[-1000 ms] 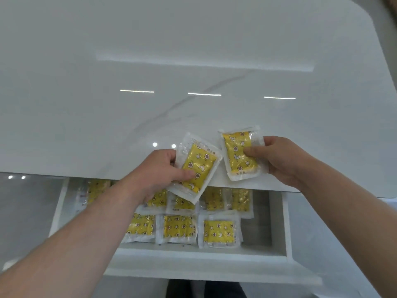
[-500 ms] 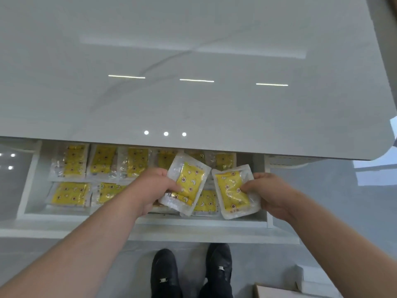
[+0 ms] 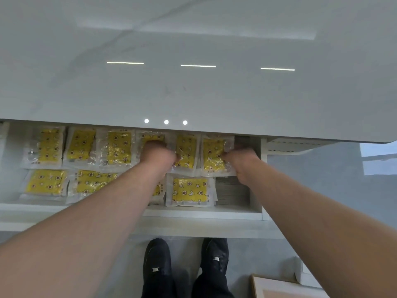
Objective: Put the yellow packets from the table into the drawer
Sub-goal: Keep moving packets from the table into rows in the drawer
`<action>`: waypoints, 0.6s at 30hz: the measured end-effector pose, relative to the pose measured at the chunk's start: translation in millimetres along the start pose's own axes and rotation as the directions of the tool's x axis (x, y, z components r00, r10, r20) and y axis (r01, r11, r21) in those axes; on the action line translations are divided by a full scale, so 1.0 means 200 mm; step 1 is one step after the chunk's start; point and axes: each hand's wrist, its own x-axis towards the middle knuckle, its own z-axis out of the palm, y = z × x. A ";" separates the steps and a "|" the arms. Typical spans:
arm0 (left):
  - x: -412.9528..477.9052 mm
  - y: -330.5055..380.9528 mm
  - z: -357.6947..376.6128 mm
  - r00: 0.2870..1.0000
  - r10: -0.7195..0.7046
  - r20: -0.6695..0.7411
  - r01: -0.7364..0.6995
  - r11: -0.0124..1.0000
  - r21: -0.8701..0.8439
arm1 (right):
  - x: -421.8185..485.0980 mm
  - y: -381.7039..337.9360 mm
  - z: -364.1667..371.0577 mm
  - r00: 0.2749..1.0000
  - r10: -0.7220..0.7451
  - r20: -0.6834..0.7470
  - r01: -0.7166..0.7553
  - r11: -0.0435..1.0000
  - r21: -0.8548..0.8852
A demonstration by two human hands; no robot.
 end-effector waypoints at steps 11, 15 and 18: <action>-0.02 -0.03 -0.07 0.923 0.384 0.007 -0.303 0.718 0.627 | -0.02 0.03 -0.01 0.932 -0.352 -0.090 0.235 0.773 -0.590; -0.04 -0.04 -0.12 0.640 0.738 0.212 -0.624 0.339 0.705 | -0.03 0.08 -0.05 0.744 -0.636 0.206 0.453 0.253 -0.855; 0.01 -0.04 -0.10 0.579 0.686 0.440 -0.752 0.242 0.613 | 0.02 0.06 -0.05 0.666 -0.659 0.349 0.562 0.136 -0.816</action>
